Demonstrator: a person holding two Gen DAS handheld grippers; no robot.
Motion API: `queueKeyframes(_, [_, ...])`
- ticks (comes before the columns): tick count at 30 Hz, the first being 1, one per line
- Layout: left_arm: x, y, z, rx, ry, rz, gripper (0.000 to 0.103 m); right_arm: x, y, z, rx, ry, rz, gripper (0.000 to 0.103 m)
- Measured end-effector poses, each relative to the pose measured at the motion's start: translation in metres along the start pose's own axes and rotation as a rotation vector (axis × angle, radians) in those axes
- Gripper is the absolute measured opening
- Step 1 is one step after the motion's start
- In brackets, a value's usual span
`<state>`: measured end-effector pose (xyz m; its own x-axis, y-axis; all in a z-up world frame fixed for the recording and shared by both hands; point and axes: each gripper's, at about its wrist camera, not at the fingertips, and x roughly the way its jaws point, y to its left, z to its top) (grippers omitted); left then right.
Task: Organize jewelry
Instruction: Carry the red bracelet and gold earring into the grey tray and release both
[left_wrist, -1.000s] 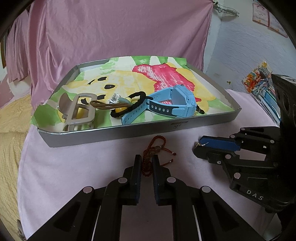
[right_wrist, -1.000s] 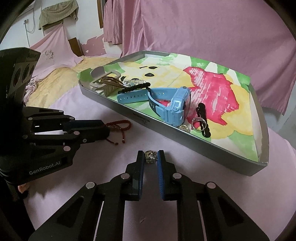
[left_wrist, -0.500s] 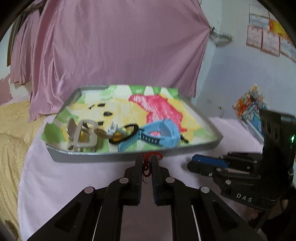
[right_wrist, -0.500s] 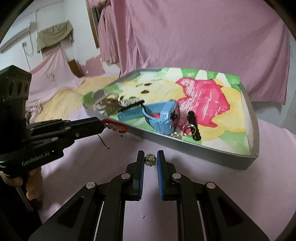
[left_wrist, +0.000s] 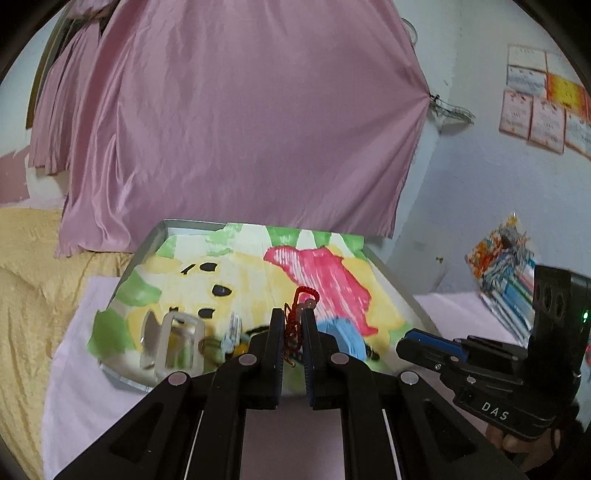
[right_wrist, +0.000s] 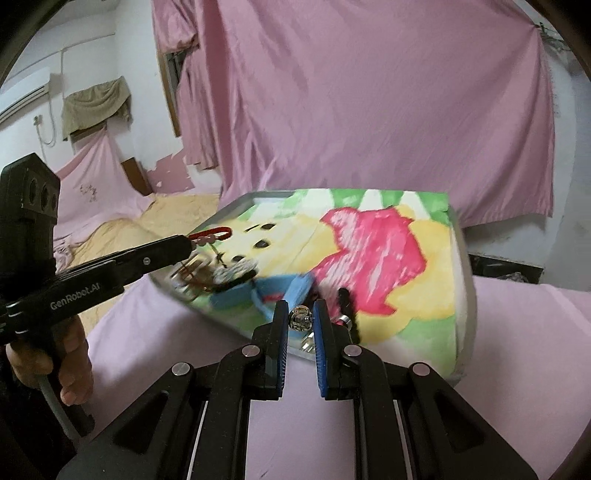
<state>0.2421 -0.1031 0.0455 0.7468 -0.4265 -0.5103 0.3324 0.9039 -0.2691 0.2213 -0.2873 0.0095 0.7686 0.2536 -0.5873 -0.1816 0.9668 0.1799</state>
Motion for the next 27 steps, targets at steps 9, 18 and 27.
queueKeyframes(9, [0.034,0.010,0.004,-0.040,0.053,0.027,0.009,0.035,-0.021,0.006,0.084,0.070,-0.077,0.012])
queueKeyframes(18, [0.048,0.021,-0.003,-0.074,0.108,0.030,0.009,0.059,-0.021,0.003,0.089,0.131,-0.088,0.012])
queueKeyframes(27, [0.057,0.021,-0.006,-0.069,0.160,0.054,0.011,0.069,-0.022,0.001,0.092,0.157,-0.090,0.012])
